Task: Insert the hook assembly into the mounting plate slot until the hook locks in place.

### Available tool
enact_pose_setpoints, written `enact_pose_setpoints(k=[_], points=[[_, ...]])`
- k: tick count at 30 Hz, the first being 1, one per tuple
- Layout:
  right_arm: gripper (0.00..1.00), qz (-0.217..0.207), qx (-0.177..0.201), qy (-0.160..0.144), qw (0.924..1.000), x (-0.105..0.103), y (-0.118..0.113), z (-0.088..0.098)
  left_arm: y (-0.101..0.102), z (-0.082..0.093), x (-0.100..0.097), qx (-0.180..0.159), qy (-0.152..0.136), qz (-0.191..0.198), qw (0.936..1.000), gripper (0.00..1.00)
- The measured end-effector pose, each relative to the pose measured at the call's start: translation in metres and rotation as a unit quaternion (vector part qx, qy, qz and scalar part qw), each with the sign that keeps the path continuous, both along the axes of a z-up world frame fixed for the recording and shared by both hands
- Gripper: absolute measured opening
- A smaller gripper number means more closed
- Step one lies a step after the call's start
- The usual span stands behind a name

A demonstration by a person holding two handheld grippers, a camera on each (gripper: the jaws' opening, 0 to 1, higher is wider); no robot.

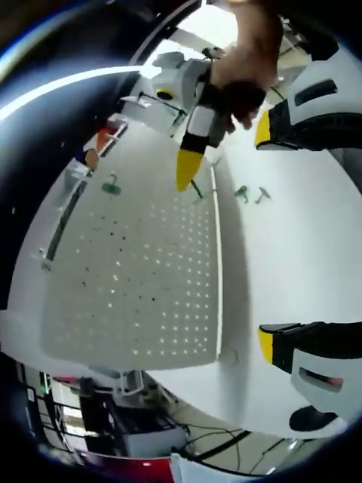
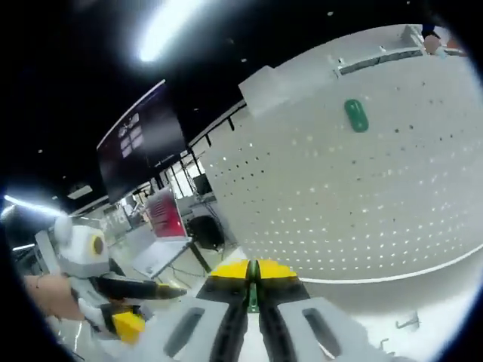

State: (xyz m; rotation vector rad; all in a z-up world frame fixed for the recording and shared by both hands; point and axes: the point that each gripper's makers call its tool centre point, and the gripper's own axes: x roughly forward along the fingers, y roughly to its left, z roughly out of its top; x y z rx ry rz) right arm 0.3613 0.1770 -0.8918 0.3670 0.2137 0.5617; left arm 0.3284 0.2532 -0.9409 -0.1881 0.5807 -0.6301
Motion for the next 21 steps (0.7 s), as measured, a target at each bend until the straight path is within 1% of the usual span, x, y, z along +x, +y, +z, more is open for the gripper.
enact_pose_setpoints(k=[2, 6, 10, 12, 14, 15, 18, 20, 21], points=[[0.00, 0.002, 0.008, -0.003, 1.0000, -0.008, 0.005, 0.004, -0.004, 0.003, -0.001, -0.006, 0.001, -0.005, 1.0000, 0.89], [0.00, 0.011, 0.023, -0.007, 0.9997, -0.019, 0.012, 0.008, -0.010, 0.007, -0.003, -0.029, 0.009, -0.006, 0.9995, 0.84], [0.00, 0.015, 0.031, -0.013, 0.9993, -0.025, 0.017, 0.013, -0.015, 0.011, -0.006, -0.042, 0.008, -0.012, 0.9990, 0.72], [0.00, 0.021, 0.034, -0.017, 0.9991, -0.028, 0.021, 0.016, -0.020, 0.014, -0.008, -0.055, 0.010, -0.017, 0.9983, 0.67], [0.00, 0.027, 0.035, -0.023, 0.9988, -0.031, 0.025, 0.019, -0.025, 0.018, -0.010, -0.072, 0.014, -0.023, 0.9970, 0.62], [0.00, 0.030, 0.036, -0.025, 0.9986, -0.032, 0.028, 0.021, -0.028, 0.021, -0.011, -0.086, 0.016, -0.026, 0.9958, 0.58], [0.00, 0.040, 0.039, -0.034, 0.9979, -0.038, 0.035, 0.025, -0.031, 0.026, -0.012, -0.107, 0.019, -0.025, 0.9938, 0.51], [0.00, 0.045, 0.043, -0.042, 0.9972, -0.042, 0.039, 0.030, -0.033, 0.028, -0.014, -0.110, 0.022, -0.029, 0.9932, 0.47], [0.00, 0.046, 0.043, -0.045, 0.9970, -0.043, 0.041, 0.031, -0.033, 0.028, -0.015, -0.113, 0.022, -0.031, 0.9929, 0.43]])
